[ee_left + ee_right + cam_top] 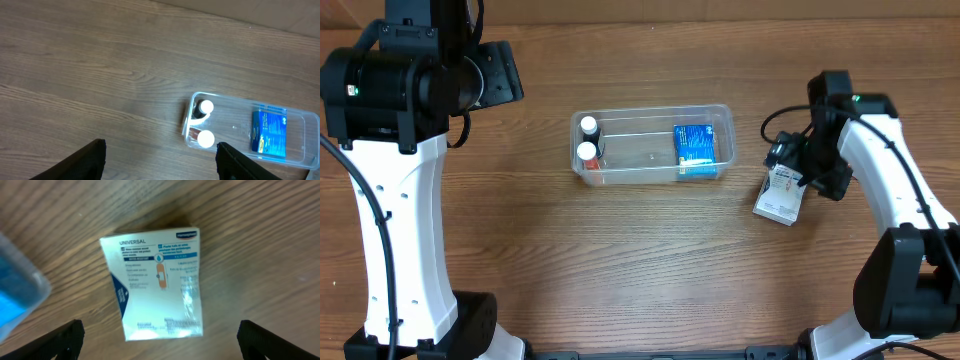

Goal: Pack container
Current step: 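Move the right gripper to the white box and grasp it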

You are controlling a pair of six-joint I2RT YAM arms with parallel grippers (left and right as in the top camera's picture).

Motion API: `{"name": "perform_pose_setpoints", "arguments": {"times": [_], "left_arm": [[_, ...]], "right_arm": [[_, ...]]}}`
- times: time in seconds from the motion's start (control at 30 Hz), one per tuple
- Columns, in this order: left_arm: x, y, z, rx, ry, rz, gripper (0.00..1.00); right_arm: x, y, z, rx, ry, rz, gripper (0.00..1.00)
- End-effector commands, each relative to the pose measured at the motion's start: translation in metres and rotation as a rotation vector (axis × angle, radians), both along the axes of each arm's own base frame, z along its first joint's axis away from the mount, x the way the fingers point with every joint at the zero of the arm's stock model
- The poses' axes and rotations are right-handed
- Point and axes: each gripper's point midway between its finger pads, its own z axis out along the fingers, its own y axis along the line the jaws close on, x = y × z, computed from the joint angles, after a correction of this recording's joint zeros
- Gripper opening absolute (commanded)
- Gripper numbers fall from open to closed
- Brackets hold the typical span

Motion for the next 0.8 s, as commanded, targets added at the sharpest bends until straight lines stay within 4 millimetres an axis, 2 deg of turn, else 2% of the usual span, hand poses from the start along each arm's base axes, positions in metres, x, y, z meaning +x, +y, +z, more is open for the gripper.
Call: {"name": "perform_pose_setpoints", "arguments": {"times": [0.0,0.13,0.3,0.77], "left_arm": [[0.002,-0.001,-0.001,-0.001,0.003,-0.003,0.72],[0.002,-0.001,-0.001,-0.001,0.003,-0.003,0.72],[0.002,-0.001,-0.001,-0.001,0.003,-0.003,0.72],[0.000,0.000,-0.003,0.001,0.013,-0.002,0.72]], "right_arm": [[-0.007,0.004,-0.024,0.021,0.003,0.012,1.00],[-0.008,0.005,-0.041,0.023,-0.011,0.041,1.00],[-0.003,0.005,-0.043,0.023,-0.033,0.102,1.00],[-0.004,0.005,-0.058,0.025,0.005,0.104,1.00]]}}
